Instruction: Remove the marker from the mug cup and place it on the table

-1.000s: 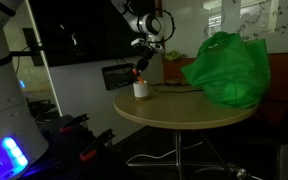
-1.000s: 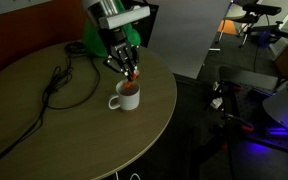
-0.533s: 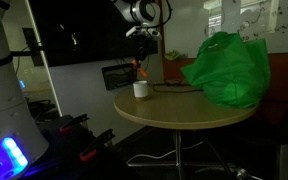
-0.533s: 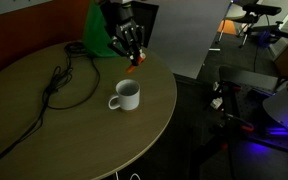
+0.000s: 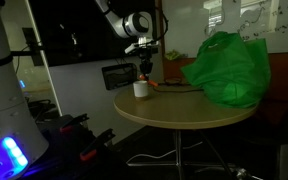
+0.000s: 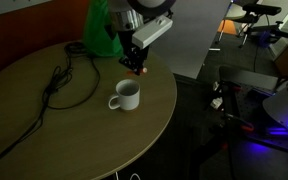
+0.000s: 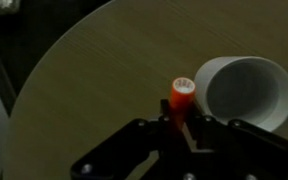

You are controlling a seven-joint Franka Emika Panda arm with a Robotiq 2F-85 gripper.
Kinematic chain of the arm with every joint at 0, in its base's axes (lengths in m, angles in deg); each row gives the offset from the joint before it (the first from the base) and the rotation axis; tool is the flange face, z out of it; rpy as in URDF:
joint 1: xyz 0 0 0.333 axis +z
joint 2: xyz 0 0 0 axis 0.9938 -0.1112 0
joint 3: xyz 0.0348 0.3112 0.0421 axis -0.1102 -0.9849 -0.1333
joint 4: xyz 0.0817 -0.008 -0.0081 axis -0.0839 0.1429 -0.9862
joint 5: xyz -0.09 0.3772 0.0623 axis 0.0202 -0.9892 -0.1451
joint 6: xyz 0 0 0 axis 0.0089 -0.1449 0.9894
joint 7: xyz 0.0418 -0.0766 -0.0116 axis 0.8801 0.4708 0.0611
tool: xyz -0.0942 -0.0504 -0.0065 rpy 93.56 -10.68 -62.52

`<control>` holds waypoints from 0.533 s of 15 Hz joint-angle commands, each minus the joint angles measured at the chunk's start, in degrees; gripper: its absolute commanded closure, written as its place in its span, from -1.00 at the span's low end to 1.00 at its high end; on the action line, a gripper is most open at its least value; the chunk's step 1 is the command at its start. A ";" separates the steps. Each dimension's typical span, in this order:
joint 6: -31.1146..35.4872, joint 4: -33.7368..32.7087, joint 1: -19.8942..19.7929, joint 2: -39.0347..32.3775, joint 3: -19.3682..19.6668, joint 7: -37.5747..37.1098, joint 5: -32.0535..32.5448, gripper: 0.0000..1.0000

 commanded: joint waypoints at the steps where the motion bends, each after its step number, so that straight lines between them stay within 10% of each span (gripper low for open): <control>1: 8.08 7.47 1.19 2.39 2.46 -5.33 3.45 0.90; 8: 19.15 15.21 1.71 1.14 5.26 -5.84 5.82 0.88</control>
